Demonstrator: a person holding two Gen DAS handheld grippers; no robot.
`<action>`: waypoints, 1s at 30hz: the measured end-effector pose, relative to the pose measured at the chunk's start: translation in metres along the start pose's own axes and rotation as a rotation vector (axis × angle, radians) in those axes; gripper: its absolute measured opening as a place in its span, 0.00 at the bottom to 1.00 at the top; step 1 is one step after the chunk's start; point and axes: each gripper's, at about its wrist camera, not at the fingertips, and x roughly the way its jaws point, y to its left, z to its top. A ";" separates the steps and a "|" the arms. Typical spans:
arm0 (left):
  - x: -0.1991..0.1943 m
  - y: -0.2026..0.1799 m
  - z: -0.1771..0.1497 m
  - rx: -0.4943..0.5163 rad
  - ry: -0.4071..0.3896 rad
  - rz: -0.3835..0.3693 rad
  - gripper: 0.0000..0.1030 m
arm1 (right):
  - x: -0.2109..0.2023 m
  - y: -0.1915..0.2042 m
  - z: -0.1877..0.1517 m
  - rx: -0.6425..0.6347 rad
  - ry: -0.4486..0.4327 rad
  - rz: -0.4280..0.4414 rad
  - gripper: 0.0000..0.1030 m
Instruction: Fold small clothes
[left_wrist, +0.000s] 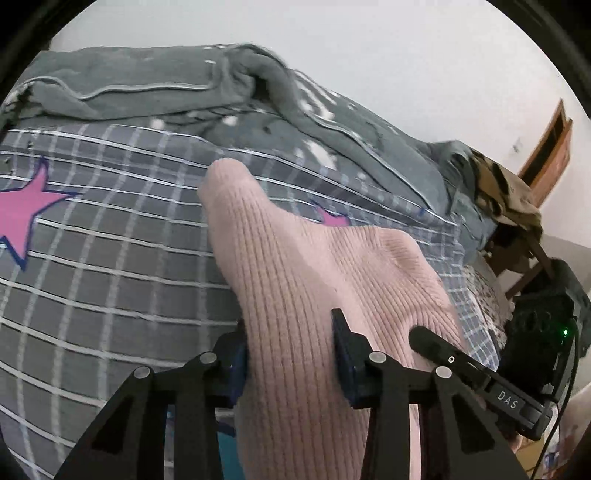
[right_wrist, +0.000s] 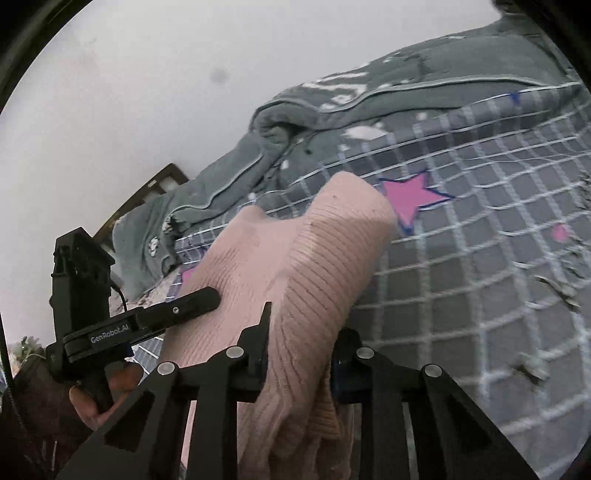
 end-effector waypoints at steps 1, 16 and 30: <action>0.001 0.007 0.003 -0.009 0.003 0.009 0.37 | 0.010 0.004 0.002 -0.005 0.002 0.014 0.21; 0.021 0.018 -0.010 0.027 0.048 0.109 0.59 | 0.043 -0.016 0.005 -0.070 0.120 -0.167 0.50; -0.035 0.010 -0.074 0.058 0.060 0.066 0.67 | -0.033 0.024 -0.059 -0.141 0.044 -0.092 0.09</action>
